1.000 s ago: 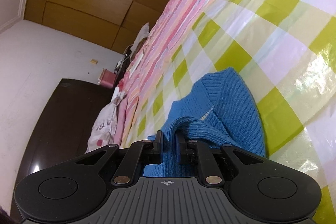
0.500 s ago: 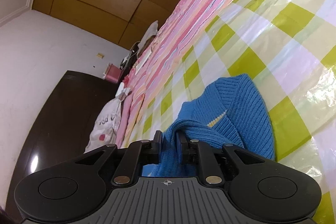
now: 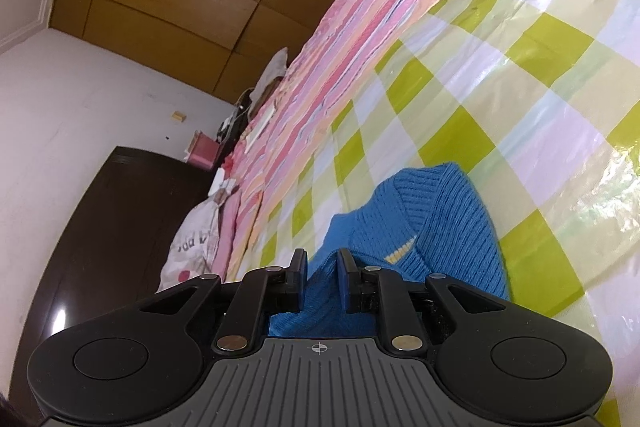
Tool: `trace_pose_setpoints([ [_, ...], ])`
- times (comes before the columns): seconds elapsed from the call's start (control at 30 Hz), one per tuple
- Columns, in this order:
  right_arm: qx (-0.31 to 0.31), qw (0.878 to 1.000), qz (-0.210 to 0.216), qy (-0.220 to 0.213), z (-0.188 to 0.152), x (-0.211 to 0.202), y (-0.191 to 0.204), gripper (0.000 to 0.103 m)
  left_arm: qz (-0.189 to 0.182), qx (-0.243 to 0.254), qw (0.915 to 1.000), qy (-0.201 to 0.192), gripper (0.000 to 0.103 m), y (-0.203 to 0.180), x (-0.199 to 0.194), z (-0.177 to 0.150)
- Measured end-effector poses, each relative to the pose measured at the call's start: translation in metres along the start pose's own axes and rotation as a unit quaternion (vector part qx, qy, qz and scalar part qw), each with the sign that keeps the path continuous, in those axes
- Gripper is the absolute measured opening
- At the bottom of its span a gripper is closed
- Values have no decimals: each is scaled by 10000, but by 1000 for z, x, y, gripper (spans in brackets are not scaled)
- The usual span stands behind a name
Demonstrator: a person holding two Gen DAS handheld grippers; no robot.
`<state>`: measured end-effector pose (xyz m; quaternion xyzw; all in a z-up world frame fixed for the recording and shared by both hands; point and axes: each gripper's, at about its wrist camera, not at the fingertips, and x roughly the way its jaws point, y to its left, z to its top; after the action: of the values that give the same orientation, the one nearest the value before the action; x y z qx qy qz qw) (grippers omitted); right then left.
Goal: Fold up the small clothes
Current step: 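Lift the hem and fold it over the folded shoulders with both tools, then lower the hem onto the sweater and open both tools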
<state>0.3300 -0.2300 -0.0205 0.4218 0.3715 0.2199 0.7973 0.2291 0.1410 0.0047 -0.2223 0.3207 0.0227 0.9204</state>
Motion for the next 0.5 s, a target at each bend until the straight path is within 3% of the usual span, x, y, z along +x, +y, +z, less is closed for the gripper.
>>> trace_pose_setpoints([
  [0.33,-261,9996,-95,-56,0,-1,5,19,251,-116,9974,-669,16,5,-29,8],
  [0.5,-1216,9898,-721,-172,-9,0,21,20,255,174,9976,-625,18,-1,-34,-7],
])
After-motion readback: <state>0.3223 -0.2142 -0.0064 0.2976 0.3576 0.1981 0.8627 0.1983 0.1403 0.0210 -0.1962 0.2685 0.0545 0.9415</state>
